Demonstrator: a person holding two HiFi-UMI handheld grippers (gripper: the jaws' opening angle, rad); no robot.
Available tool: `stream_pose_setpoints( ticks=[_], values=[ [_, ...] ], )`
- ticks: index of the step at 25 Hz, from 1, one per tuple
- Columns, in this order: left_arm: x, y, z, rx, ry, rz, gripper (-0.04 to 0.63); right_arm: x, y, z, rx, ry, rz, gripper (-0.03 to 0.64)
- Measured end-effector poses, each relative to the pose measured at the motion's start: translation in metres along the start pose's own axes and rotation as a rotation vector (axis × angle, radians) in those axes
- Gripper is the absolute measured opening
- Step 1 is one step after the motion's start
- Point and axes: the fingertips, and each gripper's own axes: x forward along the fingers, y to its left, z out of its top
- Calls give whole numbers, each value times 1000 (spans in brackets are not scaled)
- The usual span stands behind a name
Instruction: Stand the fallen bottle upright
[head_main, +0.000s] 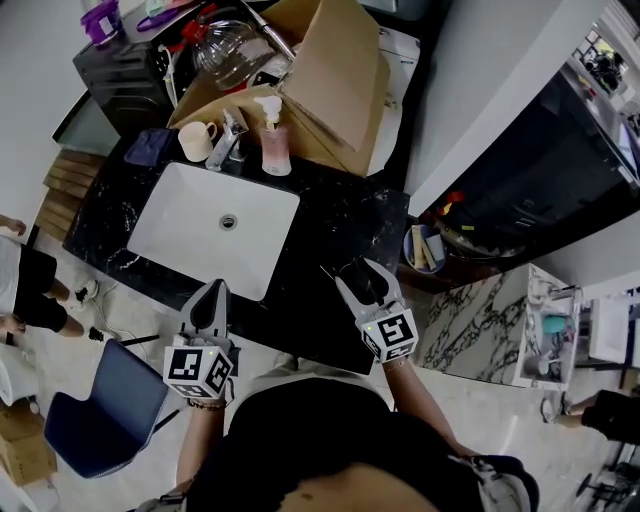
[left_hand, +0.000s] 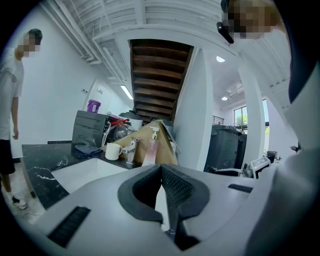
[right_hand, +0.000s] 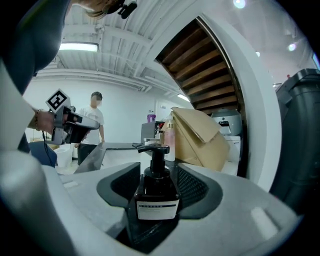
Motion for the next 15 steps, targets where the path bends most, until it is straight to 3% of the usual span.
stream_pose_setpoints(
  ticks=[7, 13, 15],
  values=[
    [9, -15, -5, 0, 6, -53, 3, -42, -4, 8, 35, -32, -65, 192],
    [18, -37, -5, 12, 0, -121, 3, -75, -9, 21, 153, -119, -152, 24],
    [20, -43, -5, 9, -7, -136, 3, -84, -9, 21, 181, -120, -175, 6]
  ],
)
